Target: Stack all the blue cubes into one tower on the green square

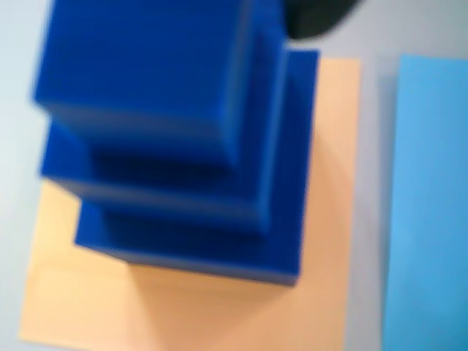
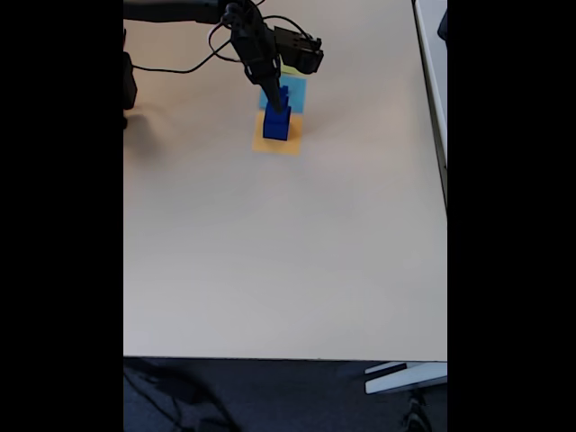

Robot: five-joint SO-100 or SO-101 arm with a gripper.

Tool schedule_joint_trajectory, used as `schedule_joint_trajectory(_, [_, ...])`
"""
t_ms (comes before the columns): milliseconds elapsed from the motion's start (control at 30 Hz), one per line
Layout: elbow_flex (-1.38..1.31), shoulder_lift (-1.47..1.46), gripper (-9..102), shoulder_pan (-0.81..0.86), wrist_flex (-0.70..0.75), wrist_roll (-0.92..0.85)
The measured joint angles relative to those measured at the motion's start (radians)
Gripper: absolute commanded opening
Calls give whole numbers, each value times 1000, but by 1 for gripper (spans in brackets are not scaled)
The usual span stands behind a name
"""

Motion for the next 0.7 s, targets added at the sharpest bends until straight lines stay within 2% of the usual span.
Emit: schedule_joint_trajectory(700, [17, 0, 18, 12, -3, -5])
